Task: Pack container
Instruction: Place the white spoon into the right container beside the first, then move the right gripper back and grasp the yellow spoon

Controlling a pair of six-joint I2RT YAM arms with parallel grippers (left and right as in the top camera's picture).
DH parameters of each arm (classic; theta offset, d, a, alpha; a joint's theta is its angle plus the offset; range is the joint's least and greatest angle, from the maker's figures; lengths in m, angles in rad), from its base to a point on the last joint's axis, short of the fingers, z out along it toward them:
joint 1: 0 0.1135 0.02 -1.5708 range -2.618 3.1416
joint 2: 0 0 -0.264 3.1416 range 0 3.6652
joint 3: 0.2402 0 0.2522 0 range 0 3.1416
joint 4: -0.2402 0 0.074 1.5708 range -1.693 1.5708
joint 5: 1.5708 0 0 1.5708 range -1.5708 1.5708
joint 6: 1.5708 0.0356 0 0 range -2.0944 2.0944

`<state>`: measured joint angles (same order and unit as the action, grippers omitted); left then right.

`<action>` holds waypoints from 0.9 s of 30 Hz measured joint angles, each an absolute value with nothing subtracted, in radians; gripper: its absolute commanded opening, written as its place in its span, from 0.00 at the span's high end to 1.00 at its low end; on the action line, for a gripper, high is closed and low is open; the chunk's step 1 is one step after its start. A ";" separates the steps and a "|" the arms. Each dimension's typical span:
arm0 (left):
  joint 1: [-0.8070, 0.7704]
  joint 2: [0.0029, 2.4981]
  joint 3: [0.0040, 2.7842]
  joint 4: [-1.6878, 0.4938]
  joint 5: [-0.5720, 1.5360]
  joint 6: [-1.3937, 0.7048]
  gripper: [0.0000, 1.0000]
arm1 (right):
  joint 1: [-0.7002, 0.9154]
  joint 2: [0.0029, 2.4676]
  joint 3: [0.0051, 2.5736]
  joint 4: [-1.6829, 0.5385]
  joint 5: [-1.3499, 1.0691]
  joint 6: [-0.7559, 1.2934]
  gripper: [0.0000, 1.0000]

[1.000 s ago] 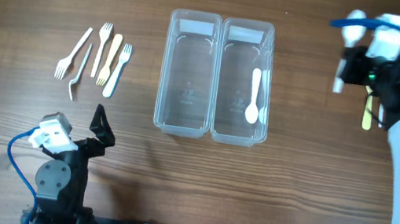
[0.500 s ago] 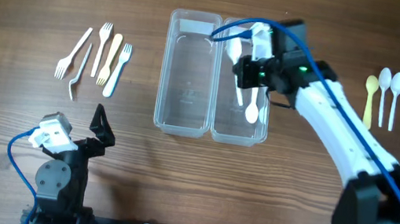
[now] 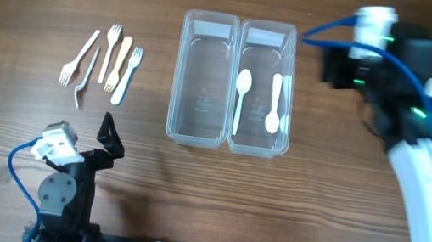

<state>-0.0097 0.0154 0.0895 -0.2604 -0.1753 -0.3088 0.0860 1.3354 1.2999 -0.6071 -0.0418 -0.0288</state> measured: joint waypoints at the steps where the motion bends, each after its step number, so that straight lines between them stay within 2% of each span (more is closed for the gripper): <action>1: -0.010 0.015 0.089 -0.261 -0.175 -0.309 0.00 | 0.038 1.298 1.303 -0.617 0.025 -0.056 0.30; 8: -0.010 0.015 0.089 -0.260 -0.175 -0.309 0.00 | -0.193 1.332 1.308 -0.661 0.186 -0.152 0.32; 14: -0.010 0.015 0.089 -0.260 -0.175 -0.309 0.00 | -0.307 1.643 1.308 -0.655 0.157 -0.163 0.32; 20: -0.010 0.015 0.089 -0.260 -0.176 -0.309 0.00 | -0.319 1.854 1.308 -0.555 0.075 -0.163 0.32; 27: -0.010 0.015 0.089 -0.260 -0.176 -0.309 0.00 | -0.319 1.963 1.308 -0.466 0.063 -0.167 0.33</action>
